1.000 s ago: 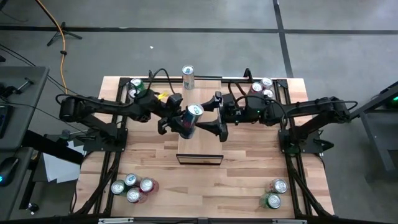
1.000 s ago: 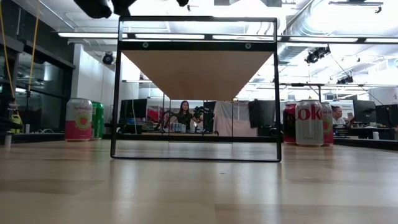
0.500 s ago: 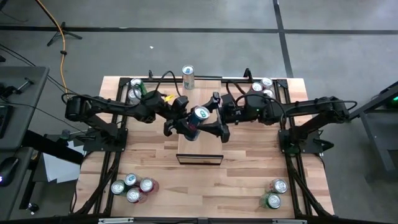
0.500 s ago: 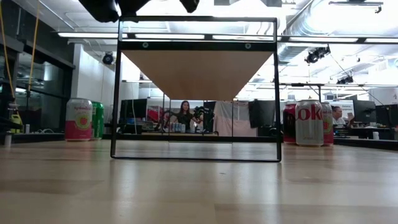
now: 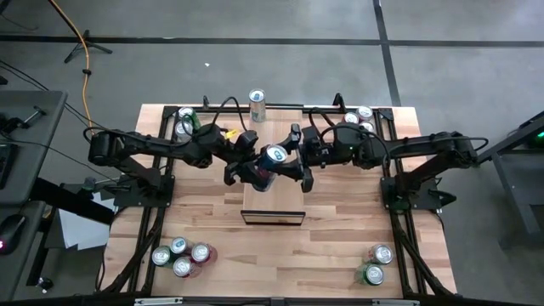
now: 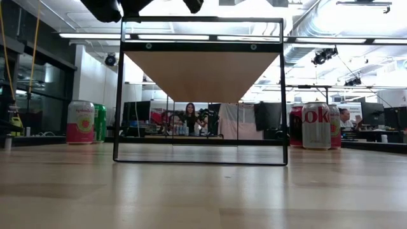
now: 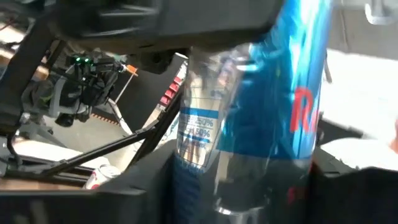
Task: Place canned beverage on shelf
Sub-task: Put the bottom right blue soda can on the shelf
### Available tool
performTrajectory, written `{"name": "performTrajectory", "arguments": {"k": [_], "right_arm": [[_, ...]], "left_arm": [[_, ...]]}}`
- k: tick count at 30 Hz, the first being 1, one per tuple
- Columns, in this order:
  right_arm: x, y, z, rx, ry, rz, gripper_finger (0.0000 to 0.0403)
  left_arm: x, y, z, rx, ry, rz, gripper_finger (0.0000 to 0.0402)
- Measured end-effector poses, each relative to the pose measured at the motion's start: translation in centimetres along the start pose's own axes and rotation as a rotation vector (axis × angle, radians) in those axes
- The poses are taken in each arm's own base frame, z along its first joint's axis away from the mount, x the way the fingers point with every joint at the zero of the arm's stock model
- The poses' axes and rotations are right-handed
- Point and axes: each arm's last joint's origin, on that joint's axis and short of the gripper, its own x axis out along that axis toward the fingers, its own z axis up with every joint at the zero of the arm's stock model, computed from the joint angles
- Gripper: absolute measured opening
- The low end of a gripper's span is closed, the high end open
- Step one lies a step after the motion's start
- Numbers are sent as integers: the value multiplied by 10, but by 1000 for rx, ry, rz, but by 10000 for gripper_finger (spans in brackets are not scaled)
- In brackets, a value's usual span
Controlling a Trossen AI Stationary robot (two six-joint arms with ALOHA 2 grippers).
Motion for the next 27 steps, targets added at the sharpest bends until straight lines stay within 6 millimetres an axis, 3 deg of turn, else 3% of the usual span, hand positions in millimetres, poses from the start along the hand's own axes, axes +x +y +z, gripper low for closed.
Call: {"name": "performTrajectory", "arguments": {"k": [3, 6, 12, 16, 21, 27], "right_arm": [[-5, 1, 2, 0, 24, 1, 219], [-17, 3, 9, 11, 59, 7, 219], [-43, 8, 19, 45, 134, -41, 219], [-55, 12, 17, 74, 208, -118, 219], [-59, 19, 7, 74, 281, -199, 219], [-60, 19, 5, 69, 279, -296, 219]], "left_arm": [[-4, 4, 4, -51, -3, 16, 278], [-11, 11, 8, -94, 27, 21, 314], [-39, 27, 26, -211, 158, -14, 326], [-63, 34, 43, -197, 142, 25, 323], [-100, 27, 68, -69, 45, 123, 323], [-142, -8, 94, 171, -84, 374, 323]]}}
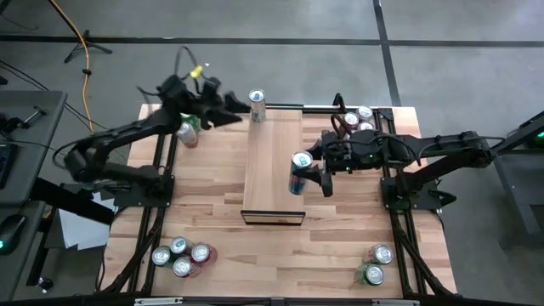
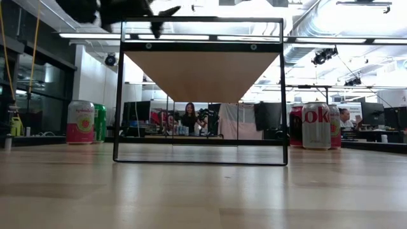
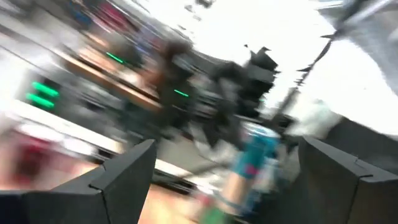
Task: Place canned beverage on shelf
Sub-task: Put the bottom right blue soda can on the shelf
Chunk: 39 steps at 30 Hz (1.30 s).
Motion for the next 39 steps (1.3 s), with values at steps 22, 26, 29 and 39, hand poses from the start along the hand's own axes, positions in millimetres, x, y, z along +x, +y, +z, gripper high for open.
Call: {"name": "performTrajectory", "arguments": {"k": [22, 26, 29, 39], "right_arm": [[58, -166, 10, -20, -6, -384, 219], [66, -188, 7, -101, 9, -386, 219], [70, -200, 6, -128, 1, -364, 219], [95, -220, -3, -187, -43, -355, 219]], "left_arm": [[-36, -69, -17, 390, -15, 634, 323], [-35, -70, -18, 351, -52, 694, 323], [-34, -71, -18, 309, -86, 731, 323], [-28, -76, -4, 435, -237, 733, 323]]}}
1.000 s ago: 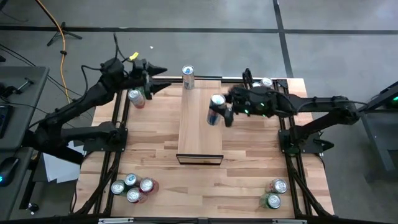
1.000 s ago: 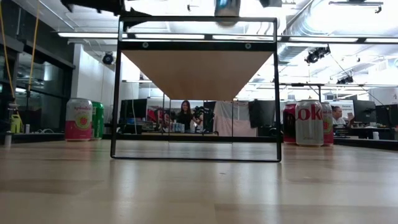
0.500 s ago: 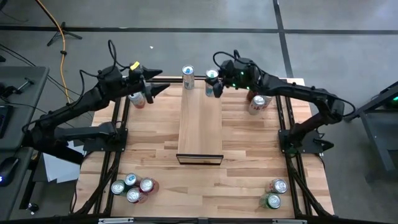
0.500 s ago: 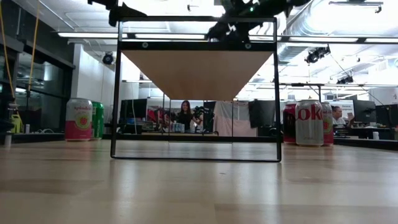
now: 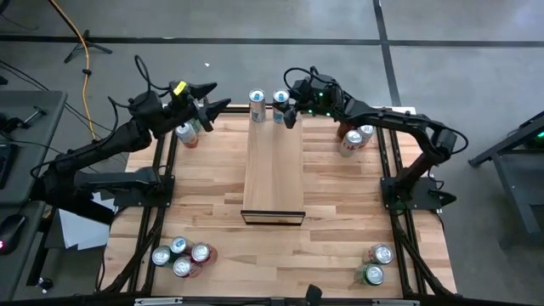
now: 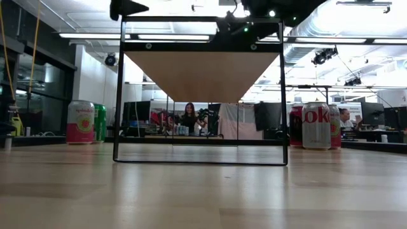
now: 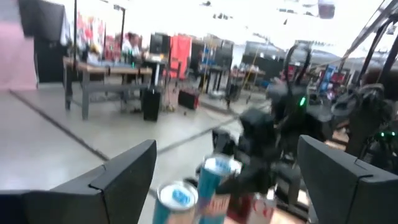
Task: Place canned beverage on shelf
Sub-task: Put the bottom right blue soda can on the shelf
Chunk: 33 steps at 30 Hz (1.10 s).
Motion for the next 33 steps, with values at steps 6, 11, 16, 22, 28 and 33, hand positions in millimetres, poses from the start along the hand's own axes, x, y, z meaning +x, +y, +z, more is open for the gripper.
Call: {"name": "performTrajectory", "arguments": {"k": [6, 11, 16, 22, 28, 33], "right_arm": [[8, -3, -7, 5, 15, -54, 219], [10, -3, -8, 5, 10, -72, 219], [12, -2, -11, 5, 22, -69, 219], [17, 0, -15, 5, 28, -62, 262], [11, 1, -10, 4, 22, -56, 267], [-1, -1, -2, -33, 27, -63, 269]], "left_arm": [[0, -1, 5, 33, -54, -8, 323], [0, -1, 5, 34, -57, -7, 323], [0, 0, 5, 35, -57, -6, 323], [0, 0, 5, 35, -56, -6, 323], [0, 0, 5, 35, -56, -6, 323], [0, 0, 5, 52, -55, -6, 323]]}}
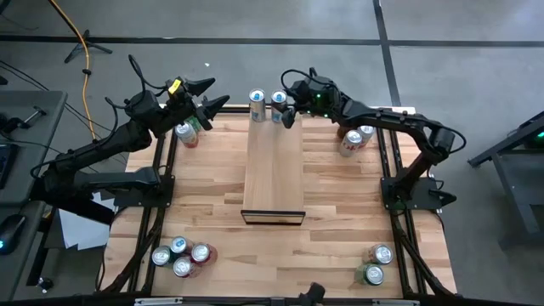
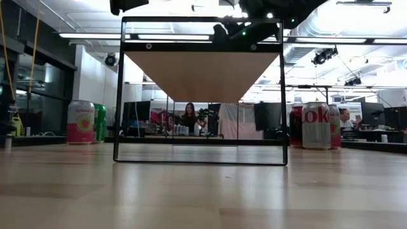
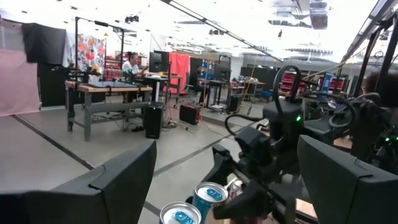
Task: Place canned beverage on shelf
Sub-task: Put the bottom right blue soda can on the shelf
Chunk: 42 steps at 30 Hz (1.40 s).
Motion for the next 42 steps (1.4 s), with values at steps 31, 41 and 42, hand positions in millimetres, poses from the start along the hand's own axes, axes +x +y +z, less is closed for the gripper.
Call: {"name": "performTrajectory", "arguments": {"k": [31, 41, 42], "right_arm": [[-26, -48, 3, -35, 20, 274, 269], [-26, -48, 1, 31, 49, 268, 189], [-26, -47, 1, 45, 50, 269, 179]], "left_arm": [[0, 0, 0, -2, 0, 0, 323], [0, 0, 0, -1, -1, 9, 323], [0, 0, 0, -1, -1, 9, 323]]}}
